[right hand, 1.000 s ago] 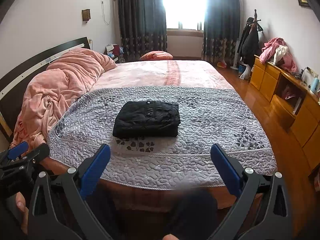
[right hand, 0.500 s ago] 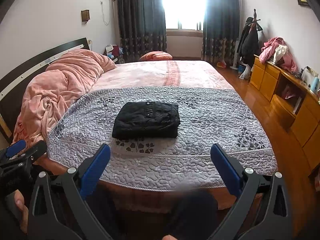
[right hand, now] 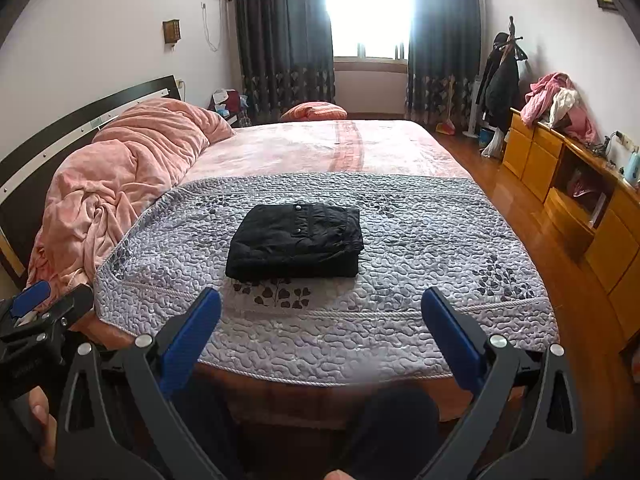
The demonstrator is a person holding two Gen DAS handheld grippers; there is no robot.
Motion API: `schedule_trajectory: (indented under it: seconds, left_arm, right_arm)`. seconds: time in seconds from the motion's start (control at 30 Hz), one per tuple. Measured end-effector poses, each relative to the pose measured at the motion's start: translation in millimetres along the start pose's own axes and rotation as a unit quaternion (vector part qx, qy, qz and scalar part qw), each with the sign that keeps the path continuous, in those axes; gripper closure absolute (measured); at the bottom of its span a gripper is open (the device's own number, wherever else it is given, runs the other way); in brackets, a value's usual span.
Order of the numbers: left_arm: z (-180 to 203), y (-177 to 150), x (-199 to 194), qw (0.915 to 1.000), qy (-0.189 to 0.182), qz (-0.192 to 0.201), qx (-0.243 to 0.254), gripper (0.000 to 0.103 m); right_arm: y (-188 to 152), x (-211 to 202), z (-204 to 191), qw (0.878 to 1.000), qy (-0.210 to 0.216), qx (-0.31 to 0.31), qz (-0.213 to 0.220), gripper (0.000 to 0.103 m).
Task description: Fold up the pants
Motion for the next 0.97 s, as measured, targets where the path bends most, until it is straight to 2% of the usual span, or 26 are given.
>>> schedule_trajectory:
  seconds: [0.97]
  left_arm:
    - [-1.7,-2.1,-1.0,1.0,0.008,-0.003,-0.003,0.004]
  right_arm:
    - [-1.1,-0.1,-0.1,1.0,0.0,0.0,0.003,0.003]
Point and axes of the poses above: each gripper's, at about its wrist camera, not at the fingertips, and x roughly the way its jaws point, z to its right, y to its top, the point moved 8 cm from there along x, roughly the way its jaws point, and after that the axes turned 11 degrees about y, right-handed, at the moved point
